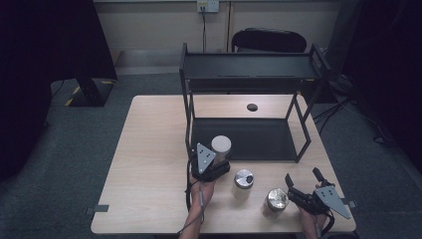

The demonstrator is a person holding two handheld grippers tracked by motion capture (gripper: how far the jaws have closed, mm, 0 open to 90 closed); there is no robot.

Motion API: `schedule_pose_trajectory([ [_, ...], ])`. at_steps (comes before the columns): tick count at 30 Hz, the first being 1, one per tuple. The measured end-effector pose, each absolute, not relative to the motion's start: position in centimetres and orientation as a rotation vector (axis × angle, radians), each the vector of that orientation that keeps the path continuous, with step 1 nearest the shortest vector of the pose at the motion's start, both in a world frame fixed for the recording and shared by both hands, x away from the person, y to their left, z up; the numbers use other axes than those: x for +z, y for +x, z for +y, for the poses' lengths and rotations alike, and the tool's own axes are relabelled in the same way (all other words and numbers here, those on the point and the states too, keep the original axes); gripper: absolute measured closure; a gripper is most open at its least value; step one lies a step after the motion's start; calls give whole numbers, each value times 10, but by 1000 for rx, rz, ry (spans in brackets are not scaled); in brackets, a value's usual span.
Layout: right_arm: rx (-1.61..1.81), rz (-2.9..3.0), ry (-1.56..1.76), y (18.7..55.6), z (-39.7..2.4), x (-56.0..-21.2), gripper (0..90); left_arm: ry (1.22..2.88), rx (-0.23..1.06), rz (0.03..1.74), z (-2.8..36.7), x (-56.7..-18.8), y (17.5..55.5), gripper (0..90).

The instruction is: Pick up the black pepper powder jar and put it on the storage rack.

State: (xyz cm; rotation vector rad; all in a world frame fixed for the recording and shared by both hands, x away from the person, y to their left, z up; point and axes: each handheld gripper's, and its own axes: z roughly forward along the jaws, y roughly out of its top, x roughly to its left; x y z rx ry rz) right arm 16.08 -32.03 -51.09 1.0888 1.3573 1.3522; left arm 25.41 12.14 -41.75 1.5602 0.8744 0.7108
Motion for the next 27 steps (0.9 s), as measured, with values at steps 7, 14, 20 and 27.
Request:
schedule_pose_trajectory([
  [7,1352,1358,1087,161,-320,-511,24,1552,712,885,123,-413,256,343],
  [14,1351,1358,1088,161,-320,-511,24,1542,714,881,125,-408,259,343],
  [20,1351,1357,1086,161,-320,-511,24,1543,720,877,124,-401,262,343],
  [27,1353,1355,1086,161,-320,-511,24,1536,731,866,121,-394,266,343],
])
